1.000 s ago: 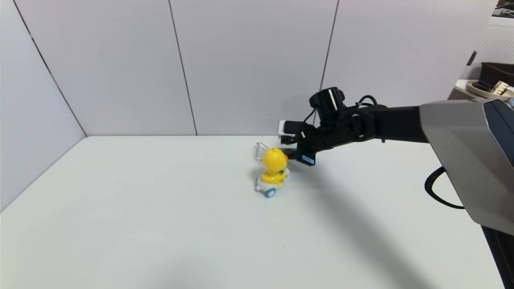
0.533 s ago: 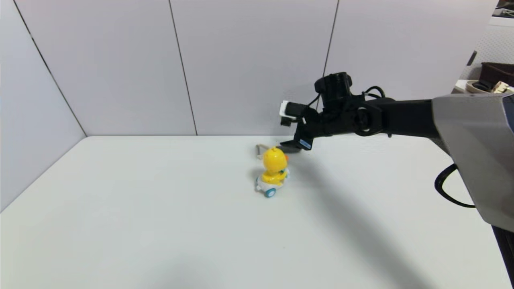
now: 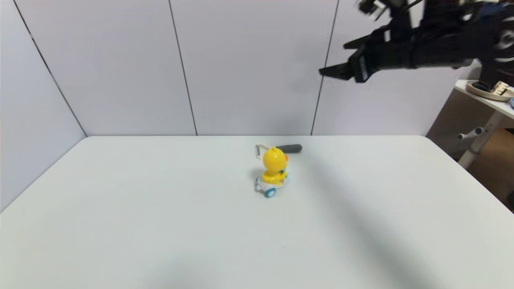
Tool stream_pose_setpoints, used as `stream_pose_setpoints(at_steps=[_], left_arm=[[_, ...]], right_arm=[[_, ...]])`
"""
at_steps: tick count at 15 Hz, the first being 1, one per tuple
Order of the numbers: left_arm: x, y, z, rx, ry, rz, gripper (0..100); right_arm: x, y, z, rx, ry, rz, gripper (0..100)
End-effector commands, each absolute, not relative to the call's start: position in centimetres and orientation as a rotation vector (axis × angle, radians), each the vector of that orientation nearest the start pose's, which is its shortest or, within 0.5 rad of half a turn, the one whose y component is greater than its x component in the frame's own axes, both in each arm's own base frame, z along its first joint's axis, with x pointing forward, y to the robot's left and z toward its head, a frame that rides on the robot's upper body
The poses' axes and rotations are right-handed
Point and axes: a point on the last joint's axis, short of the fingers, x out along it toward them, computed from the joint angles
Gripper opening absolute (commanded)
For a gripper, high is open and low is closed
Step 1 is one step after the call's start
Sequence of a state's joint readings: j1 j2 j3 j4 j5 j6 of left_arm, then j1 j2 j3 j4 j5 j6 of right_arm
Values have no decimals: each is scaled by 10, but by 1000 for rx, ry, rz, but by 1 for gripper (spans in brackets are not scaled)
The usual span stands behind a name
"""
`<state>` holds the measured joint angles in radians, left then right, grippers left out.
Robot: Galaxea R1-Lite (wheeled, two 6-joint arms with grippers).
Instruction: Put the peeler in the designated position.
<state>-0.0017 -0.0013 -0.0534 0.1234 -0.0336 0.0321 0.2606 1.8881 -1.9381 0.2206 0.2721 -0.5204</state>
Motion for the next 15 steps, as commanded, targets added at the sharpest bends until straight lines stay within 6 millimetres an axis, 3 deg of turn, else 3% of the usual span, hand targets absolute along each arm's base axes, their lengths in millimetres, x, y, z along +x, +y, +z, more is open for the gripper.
stream_pose_setpoints(at_steps=[1,4,10,12,15], left_arm=[[-27,-1,78,31,70,-36,100],[-27,-1,78,31,70,-36,100],[-27,-1,78,31,70,-36,100],[-27,-1,77,33,71,-36,100],[-27,-1,77,31,72,-36,100]], right_arm=[[245,29,410,-203,85,384,100],[176,3,385,-87,229,271,100],[43,3,258,-62,388,231,100],[17,4,213,-82,406,205,100],[-1,4,164,-100,381,179,100]])
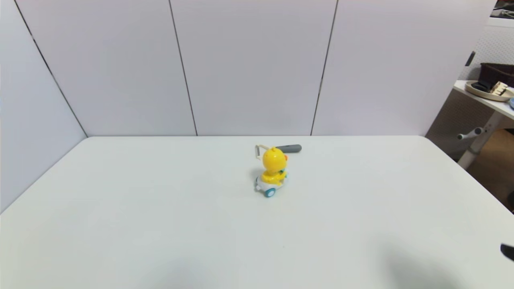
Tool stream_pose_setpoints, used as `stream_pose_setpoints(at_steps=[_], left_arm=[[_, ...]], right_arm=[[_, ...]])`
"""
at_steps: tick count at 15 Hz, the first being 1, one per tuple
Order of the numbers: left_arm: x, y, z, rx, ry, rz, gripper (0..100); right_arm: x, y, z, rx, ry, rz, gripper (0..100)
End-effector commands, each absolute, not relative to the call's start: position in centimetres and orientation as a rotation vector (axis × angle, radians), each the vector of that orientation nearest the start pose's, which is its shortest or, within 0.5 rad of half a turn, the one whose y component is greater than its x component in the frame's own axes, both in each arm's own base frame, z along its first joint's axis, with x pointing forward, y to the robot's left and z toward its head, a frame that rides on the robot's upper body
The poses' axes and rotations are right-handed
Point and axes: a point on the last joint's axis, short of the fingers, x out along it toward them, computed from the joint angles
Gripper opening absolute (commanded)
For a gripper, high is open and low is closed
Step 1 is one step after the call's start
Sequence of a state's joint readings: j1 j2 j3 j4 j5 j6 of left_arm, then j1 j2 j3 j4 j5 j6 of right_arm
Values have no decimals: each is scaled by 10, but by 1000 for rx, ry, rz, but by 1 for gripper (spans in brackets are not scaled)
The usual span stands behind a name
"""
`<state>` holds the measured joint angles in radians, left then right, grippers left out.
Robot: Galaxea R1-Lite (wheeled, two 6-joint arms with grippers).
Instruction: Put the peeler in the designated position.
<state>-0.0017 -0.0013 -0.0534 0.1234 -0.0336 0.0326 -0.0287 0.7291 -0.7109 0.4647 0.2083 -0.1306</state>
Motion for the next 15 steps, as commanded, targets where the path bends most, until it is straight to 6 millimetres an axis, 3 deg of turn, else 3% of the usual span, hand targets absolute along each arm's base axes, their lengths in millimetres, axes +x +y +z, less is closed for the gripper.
stream_pose_setpoints(at_steps=[1,3,5,9,11,15], left_arm=[[-27,-1,78,31,70,-36,100],[-27,-1,78,31,70,-36,100],[-27,-1,78,31,70,-36,100],[-27,-1,78,31,70,-36,100],[-27,-1,77,31,72,-36,100],[-27,-1,78,31,70,-36,100]], right_arm=[[-6,3,146,-107,361,170,100],[-16,2,118,-121,352,148,100],[-18,1,102,-115,367,137,100],[-26,2,94,-72,227,110,100],[-24,0,76,-83,120,42,100],[-25,0,77,-81,42,17,100]])
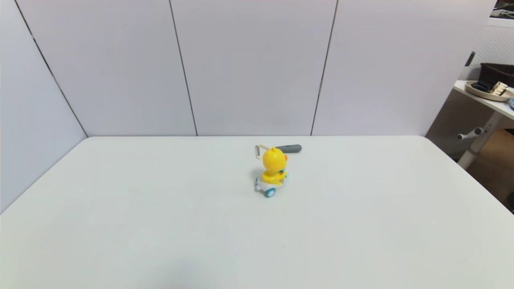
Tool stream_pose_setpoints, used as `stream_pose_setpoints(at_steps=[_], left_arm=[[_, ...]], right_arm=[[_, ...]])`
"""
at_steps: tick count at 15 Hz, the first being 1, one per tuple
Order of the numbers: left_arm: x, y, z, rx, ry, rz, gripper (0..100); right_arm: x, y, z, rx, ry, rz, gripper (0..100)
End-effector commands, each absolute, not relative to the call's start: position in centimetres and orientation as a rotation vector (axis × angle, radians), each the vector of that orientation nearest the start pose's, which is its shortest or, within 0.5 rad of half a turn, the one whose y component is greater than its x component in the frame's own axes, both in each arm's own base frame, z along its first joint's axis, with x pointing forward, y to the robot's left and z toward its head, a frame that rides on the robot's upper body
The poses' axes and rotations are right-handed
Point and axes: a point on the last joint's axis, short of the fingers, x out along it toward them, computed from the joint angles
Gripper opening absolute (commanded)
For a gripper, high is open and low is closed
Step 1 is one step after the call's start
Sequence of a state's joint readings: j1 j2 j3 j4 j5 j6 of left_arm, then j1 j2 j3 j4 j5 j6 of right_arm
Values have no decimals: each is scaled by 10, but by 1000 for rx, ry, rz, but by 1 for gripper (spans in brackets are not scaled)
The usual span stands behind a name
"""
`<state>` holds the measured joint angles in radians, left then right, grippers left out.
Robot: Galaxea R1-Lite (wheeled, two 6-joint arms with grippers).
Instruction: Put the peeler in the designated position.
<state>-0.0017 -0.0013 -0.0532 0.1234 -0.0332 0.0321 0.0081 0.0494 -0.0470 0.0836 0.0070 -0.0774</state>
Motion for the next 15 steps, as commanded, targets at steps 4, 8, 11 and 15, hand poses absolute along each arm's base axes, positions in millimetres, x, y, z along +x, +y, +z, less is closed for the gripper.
stream_pose_setpoints(at_steps=[4,8,11,15], left_arm=[[-27,-1,78,31,70,-36,100],[-27,-1,78,31,70,-36,100],[-27,-1,78,31,70,-36,100],[-27,-1,78,31,70,-36,100]], right_arm=[[-25,0,76,-75,45,17,100],[-25,0,76,-106,43,22,100],[-25,0,76,-46,43,13,100],[-25,0,76,-28,52,8,100]])
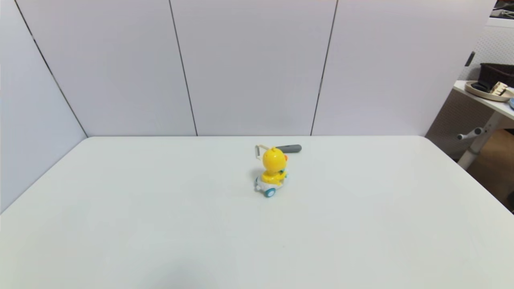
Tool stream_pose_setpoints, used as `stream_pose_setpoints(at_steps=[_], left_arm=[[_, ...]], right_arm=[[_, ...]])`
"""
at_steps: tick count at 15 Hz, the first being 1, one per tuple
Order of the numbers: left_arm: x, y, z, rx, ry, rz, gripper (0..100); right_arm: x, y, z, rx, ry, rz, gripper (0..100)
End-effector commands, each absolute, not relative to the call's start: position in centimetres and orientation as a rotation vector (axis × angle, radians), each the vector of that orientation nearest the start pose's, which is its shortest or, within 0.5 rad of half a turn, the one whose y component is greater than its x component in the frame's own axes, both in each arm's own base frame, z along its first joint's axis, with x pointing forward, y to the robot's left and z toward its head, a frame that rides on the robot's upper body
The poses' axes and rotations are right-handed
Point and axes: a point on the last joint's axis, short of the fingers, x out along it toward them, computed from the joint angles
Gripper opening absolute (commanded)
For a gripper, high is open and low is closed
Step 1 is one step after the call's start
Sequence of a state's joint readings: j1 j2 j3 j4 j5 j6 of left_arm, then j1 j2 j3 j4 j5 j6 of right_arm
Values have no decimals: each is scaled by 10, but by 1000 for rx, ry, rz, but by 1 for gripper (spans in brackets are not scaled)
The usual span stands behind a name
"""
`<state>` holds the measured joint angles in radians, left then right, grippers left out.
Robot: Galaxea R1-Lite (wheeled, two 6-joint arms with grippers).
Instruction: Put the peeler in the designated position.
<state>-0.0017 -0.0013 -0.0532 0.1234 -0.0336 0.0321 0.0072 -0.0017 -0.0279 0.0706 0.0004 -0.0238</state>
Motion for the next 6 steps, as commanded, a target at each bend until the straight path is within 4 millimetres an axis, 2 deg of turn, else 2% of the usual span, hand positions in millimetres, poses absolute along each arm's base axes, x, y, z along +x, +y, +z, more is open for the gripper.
stream_pose_setpoints(at_steps=[1,6], left_arm=[[-27,-1,78,31,70,-36,100],[-27,-1,78,33,70,-36,100]], right_arm=[[-25,0,76,-28,52,8,100],[-25,0,76,-18,43,13,100]])
